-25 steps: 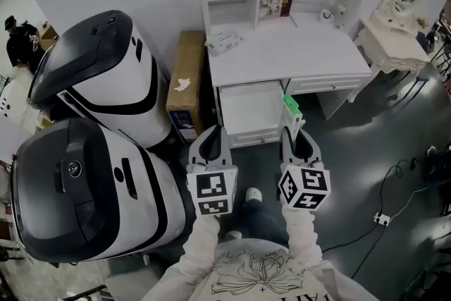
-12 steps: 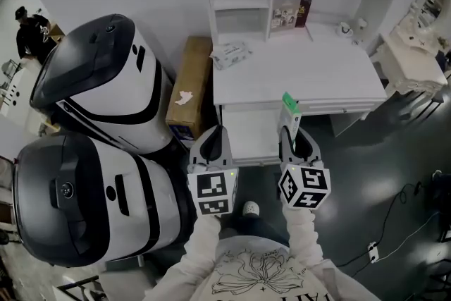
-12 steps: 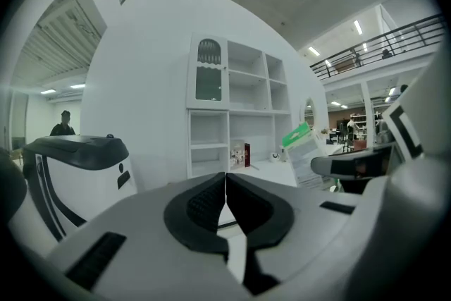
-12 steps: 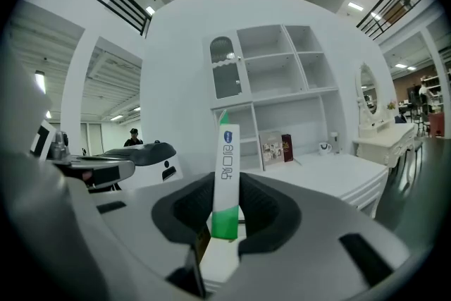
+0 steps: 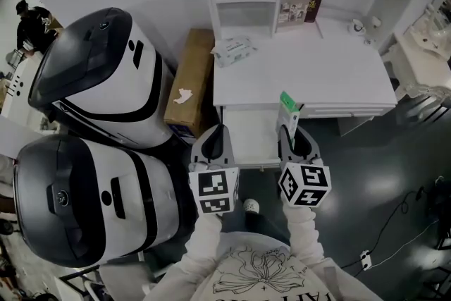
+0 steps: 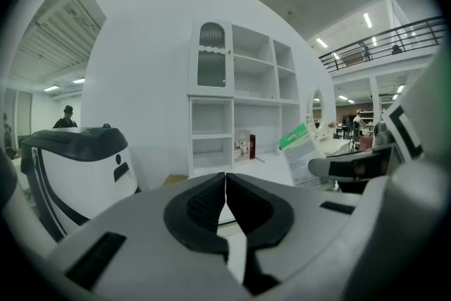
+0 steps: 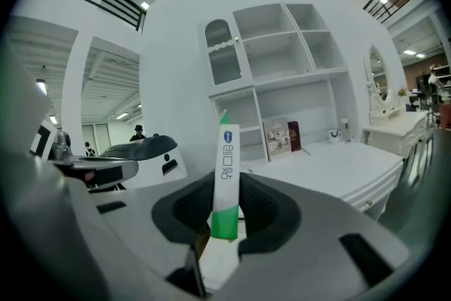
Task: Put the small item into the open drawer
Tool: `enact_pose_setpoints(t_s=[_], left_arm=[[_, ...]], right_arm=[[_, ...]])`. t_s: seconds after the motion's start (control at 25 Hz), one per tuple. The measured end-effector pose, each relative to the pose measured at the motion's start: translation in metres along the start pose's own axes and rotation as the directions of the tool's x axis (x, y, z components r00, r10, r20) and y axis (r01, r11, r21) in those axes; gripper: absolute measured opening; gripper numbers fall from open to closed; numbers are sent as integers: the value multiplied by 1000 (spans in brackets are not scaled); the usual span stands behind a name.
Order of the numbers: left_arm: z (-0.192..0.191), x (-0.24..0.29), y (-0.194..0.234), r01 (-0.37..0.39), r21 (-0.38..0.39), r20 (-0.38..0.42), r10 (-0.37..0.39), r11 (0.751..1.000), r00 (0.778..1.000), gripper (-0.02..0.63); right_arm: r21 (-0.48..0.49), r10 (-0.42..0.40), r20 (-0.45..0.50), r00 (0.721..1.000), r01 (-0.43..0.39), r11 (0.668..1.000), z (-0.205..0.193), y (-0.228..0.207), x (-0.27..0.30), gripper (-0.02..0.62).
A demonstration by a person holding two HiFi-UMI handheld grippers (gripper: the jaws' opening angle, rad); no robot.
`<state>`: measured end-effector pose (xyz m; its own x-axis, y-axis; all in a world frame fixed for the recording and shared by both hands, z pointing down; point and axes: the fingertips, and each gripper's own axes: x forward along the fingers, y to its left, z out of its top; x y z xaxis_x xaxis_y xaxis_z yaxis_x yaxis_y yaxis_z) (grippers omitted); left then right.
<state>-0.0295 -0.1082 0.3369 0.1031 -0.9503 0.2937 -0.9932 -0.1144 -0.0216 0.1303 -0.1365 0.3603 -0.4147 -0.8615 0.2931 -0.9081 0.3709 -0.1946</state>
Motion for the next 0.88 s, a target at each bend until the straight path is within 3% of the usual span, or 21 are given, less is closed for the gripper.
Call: enact_pose_setpoints(t_s=[0.56,0.88], left_arm=[[-18,86,14,65,-4,-82,-65,998,995,7],[-53,134,27,101,-38,-167,-106,994,980,8]], right_arm=[[36,-3,-105,994,7,999,-26,-18,78,94],[38,-12,-219,976,21,999,-64,-25,122,94]])
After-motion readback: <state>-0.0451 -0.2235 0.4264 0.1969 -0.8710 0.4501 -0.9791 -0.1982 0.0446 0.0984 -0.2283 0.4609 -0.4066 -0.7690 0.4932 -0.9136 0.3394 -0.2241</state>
